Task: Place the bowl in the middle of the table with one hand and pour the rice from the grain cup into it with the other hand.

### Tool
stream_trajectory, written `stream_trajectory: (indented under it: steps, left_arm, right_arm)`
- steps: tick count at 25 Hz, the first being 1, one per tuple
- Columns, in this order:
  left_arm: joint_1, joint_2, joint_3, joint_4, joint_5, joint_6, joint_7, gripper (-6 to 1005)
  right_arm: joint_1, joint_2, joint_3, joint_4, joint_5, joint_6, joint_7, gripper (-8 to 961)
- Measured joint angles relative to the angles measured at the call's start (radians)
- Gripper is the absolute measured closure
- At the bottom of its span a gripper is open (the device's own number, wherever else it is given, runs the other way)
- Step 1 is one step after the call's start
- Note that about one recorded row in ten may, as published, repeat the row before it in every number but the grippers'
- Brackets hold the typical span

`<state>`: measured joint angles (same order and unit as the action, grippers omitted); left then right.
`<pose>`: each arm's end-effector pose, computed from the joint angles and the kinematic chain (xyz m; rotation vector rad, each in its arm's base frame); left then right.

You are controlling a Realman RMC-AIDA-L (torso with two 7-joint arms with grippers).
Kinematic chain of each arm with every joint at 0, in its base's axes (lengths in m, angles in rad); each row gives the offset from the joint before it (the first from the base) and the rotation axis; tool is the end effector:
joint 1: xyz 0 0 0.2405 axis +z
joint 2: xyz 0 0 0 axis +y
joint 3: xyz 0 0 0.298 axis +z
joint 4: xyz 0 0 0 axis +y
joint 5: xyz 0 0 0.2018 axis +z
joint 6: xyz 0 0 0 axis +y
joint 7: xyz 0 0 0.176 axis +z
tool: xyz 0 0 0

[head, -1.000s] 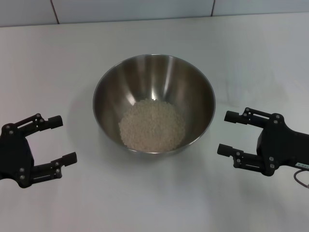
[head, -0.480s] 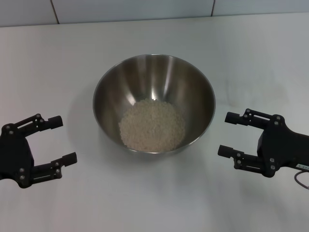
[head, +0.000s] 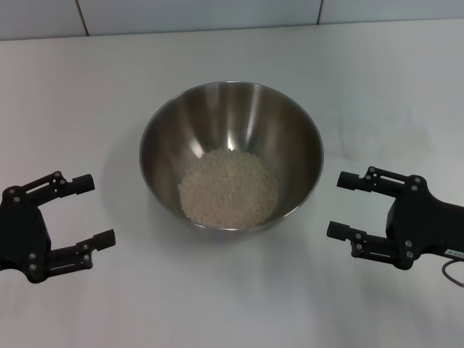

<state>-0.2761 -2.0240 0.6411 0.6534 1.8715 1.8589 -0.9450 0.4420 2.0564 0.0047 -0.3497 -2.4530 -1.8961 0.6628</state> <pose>-0.3217 0.2581 -0.0048 -2.6558 -0.2095 -0.8690 0.3075 0.2631 -0.0455 -2.5884 0.1975 1.0206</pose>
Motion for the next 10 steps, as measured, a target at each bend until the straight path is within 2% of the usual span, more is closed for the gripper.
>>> stream_trajectory:
  steps: [10]
  left_arm:
    - [0.0,-0.001,0.001,0.0,0.0,0.0,0.0,181]
  right_arm:
    - [0.0,0.004,0.0,-0.008,0.0,0.0,0.002,249]
